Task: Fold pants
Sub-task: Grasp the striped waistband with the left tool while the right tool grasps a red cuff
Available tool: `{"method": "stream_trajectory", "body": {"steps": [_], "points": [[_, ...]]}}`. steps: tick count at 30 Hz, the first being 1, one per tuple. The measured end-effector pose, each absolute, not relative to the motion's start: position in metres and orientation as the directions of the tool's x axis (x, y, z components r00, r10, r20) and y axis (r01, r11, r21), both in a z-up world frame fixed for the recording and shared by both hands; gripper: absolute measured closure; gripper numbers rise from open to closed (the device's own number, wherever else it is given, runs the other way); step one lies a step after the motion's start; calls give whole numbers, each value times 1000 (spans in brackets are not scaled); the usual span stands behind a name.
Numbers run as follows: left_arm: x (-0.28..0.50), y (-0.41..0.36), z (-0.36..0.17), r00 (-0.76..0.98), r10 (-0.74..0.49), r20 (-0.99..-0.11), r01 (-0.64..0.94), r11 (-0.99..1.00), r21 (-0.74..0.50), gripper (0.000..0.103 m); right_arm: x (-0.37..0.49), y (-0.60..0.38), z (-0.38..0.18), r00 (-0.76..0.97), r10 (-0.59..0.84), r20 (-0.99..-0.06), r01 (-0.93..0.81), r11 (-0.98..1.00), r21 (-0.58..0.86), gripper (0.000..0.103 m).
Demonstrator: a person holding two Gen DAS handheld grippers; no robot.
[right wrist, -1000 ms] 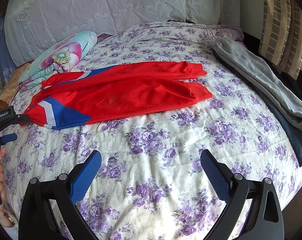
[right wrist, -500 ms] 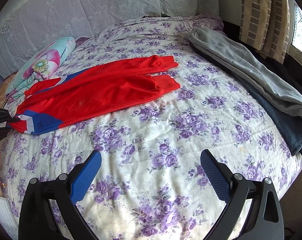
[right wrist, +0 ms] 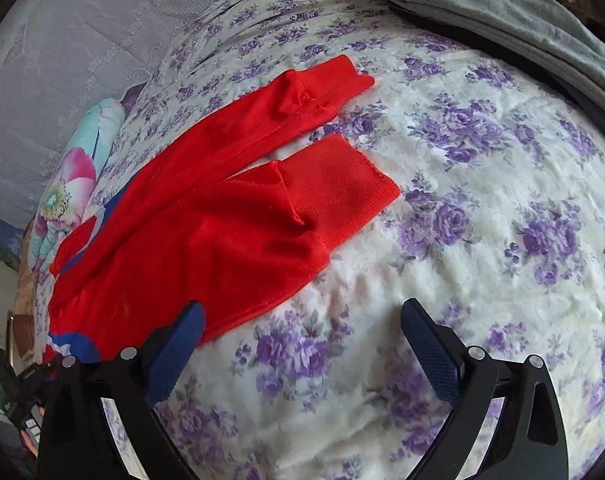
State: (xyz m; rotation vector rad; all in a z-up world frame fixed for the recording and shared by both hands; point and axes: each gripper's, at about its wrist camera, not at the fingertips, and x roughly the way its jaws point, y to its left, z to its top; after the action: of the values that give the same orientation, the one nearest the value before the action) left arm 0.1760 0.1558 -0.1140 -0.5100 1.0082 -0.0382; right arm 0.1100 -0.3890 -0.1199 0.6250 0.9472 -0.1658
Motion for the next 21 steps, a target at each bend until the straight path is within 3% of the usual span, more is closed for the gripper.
{"method": "stream_trajectory", "body": {"steps": [1, 2, 3, 4, 6, 10, 17, 21], "points": [[176, 155, -115, 542, -264, -798, -198, 883, -427, 90, 117, -390, -118, 607, 117, -786, 396, 813, 427, 10], [177, 155, -115, 542, -262, -799, -196, 885, -423, 90, 124, -389, -118, 622, 121, -774, 383, 815, 435, 47], [176, 154, -115, 542, -257, -800, -193, 889, -416, 90, 133, -390, -121, 612, 149, -776, 375, 810, 451, 75], [176, 153, -115, 543, -252, -801, -190, 892, -409, 90, 138, -394, -128, 609, 188, -770, 385, 779, 495, 93], [175, 152, -114, 547, -250, -799, -186, 894, -407, 90, 131, -405, -133, 649, 228, -726, 409, 700, 585, 93], [160, 156, -107, 574, -268, -773, -176, 882, -437, 92, 96, -405, -114, 654, 212, -726, 417, 700, 580, 93], [105, 155, -93, 568, -328, -755, -138, 866, -480, 93, 18, -397, -92, 625, 138, -769, 409, 780, 473, 93], [114, 143, -118, 478, -286, -831, -137, 910, -392, 88, 25, -392, -125, 549, 70, -833, 441, 822, 360, 85]]}}
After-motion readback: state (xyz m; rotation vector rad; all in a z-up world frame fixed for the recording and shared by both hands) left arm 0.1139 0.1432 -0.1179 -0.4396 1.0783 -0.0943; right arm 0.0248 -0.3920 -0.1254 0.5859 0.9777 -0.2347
